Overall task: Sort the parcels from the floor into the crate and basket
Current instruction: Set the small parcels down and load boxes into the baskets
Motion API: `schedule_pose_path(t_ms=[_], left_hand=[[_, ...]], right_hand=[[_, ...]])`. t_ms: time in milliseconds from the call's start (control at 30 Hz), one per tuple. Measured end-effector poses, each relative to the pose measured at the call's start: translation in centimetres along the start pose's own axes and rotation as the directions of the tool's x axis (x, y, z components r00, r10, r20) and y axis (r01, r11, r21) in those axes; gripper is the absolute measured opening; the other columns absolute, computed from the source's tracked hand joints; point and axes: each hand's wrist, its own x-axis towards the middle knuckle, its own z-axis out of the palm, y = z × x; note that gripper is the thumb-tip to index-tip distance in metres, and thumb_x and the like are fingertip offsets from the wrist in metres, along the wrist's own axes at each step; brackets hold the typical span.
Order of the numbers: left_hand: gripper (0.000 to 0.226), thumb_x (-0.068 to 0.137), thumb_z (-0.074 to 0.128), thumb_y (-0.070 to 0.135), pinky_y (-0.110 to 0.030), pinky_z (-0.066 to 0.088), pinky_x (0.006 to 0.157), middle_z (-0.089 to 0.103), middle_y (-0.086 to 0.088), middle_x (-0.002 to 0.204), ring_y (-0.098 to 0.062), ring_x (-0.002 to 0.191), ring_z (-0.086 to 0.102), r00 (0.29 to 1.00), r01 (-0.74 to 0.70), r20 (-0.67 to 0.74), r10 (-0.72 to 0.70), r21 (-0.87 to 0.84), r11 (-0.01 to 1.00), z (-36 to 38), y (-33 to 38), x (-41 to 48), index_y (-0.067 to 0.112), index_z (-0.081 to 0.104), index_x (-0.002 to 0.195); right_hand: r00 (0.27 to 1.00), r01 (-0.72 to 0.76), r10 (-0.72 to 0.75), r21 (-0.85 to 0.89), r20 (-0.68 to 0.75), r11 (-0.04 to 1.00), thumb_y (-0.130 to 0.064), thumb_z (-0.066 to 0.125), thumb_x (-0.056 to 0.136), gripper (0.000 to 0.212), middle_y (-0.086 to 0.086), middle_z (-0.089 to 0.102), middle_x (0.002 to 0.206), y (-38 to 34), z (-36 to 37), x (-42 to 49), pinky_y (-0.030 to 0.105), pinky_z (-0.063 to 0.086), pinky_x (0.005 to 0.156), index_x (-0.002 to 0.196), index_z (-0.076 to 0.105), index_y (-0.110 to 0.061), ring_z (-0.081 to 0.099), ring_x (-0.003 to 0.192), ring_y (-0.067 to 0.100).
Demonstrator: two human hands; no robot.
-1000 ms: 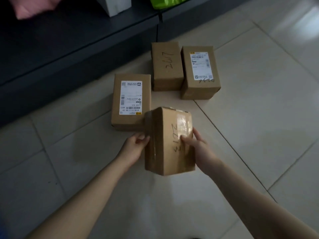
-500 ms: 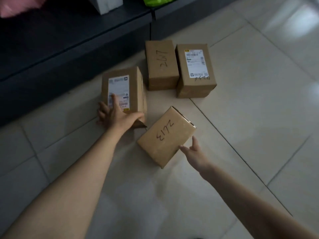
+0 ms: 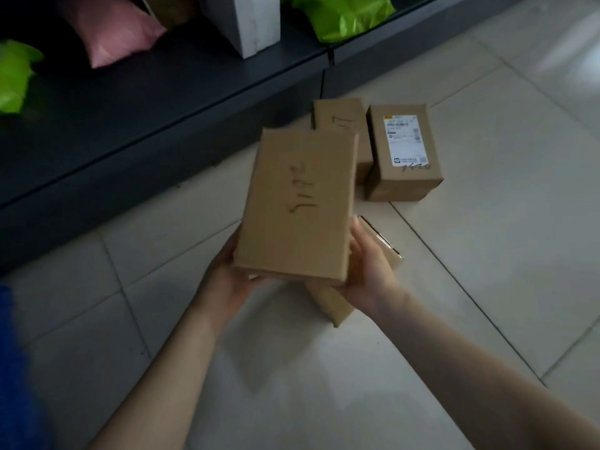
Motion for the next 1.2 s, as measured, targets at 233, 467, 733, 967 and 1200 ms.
schedule_pose_path(t_ms=[233, 467, 733, 967, 1200], left_hand=[[0.042, 0.098, 0.035, 0.034, -0.035, 0.041, 0.102, 0.07, -0.005, 0.114, -0.018, 0.11, 0.063, 0.998, 0.047, 0.03, -0.051, 0.122, 0.991, 1.2, -0.1, 1.2, 0.014, 0.072, 0.106], [0.064, 0.091, 0.041, 0.061, -0.036, 0.032, 0.11, 0.044, -0.001, 0.145, -0.019, 0.131, 0.043, 0.975, 0.204, -0.074, -0.211, 0.681, 0.703, 3.7, -2.8, 5.6, 0.021, 0.043, 0.141], [0.046, 0.101, 0.023, 0.045, -0.021, 0.052, 0.065, 0.074, 0.008, 0.073, -0.003, 0.064, 0.069, 0.939, 0.264, 0.06, -0.338, 0.501, 0.824, 11.5, -1.8, -2.1, 0.025, 0.064, 0.092], [0.045, 0.102, 0.02, 0.045, -0.023, 0.052, 0.073, 0.074, 0.015, 0.082, 0.0, 0.075, 0.069, 0.976, 0.216, -0.058, -0.21, 0.389, 0.896, 20.5, 13.2, -22.5, 0.033, 0.063, 0.099], [0.037, 0.099, 0.041, 0.038, -0.021, 0.044, 0.052, 0.069, -0.009, 0.098, -0.011, 0.056, 0.056, 0.963, 0.14, -0.26, -0.07, 0.262, 0.955, 30.4, 32.7, -44.3, 0.014, 0.061, 0.119]], right_hand=[[0.997, 0.069, -0.068, 0.014, -0.045, 0.998, -0.029, 0.064, 0.073, 0.042, 0.007, 0.072, 0.093, 0.8, -3.7, -0.8, 0.032, 0.053, 0.074, 0.111, 0.067, -0.012, 0.068, 0.083, 0.021], [0.765, -0.088, 0.044, -0.036, -0.643, 0.995, -0.042, 0.045, 0.092, 0.038, 0.013, 0.056, 0.096, 3.0, -10.5, -1.2, 0.033, 0.042, 0.07, 0.109, 0.056, -0.01, 0.054, 0.08, 0.024], [0.919, 0.078, -0.042, 0.077, -0.392, 0.994, -0.017, 0.038, 0.097, 0.035, 0.006, 0.062, 0.059, -2.3, -4.2, -6.8, 0.028, 0.052, 0.053, 0.07, 0.059, -0.01, 0.058, 0.046, 0.021], [0.935, -0.028, -0.079, -0.295, -0.347, 0.955, -0.011, 0.043, 0.089, 0.026, 0.008, 0.06, 0.068, -13.1, 10.7, -25.9, 0.033, 0.047, 0.063, 0.068, 0.059, -0.011, 0.056, 0.059, 0.023], [0.999, 0.024, -0.034, -0.299, -0.028, 0.954, -0.015, 0.04, 0.097, 0.033, 0.005, 0.063, 0.053, -23.3, 30.7, -46.5, 0.021, 0.049, 0.042, 0.073, 0.061, -0.008, 0.061, 0.043, 0.017]])
